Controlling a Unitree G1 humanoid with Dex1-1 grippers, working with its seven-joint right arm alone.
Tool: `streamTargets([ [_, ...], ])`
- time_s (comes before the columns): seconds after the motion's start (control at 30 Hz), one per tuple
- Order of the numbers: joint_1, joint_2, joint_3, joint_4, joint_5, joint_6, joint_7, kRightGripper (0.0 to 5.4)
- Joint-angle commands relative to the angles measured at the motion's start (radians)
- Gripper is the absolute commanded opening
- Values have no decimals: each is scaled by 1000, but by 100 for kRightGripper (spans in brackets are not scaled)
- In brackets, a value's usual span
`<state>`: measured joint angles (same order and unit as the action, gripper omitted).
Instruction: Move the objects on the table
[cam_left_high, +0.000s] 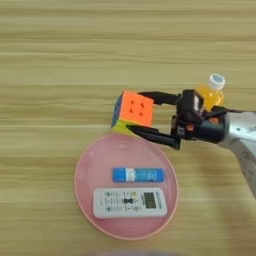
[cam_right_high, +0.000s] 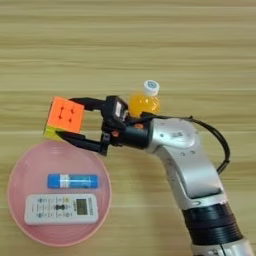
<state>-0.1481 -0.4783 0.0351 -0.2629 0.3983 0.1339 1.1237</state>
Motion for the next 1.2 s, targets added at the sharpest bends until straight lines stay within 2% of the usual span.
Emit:
streamTargets([
  [0.03, 16, -87, -97, -23, 40, -8, 5, 335],
  [0.27, 138, -187, -210, 81, 59, -55, 124, 335],
  [0.37, 162, -210, -243, 139, 59, -72, 162, 335],
  [0.47, 158, -227, -261, 234, 29, -107, 175, 335],
  [0.7, 107, -223, -233, 442, -67, -224, 169, 335],
  [0.93, 84, -203, -177, 569, -174, -353, 128, 335],
  [1.1, 83, -195, -153, 602, -195, -391, 117, 335],
  [1.13, 86, -197, -147, 603, -197, -393, 121, 364],
  [1.2, 90, -202, -139, 606, -195, -398, 127, 386],
])
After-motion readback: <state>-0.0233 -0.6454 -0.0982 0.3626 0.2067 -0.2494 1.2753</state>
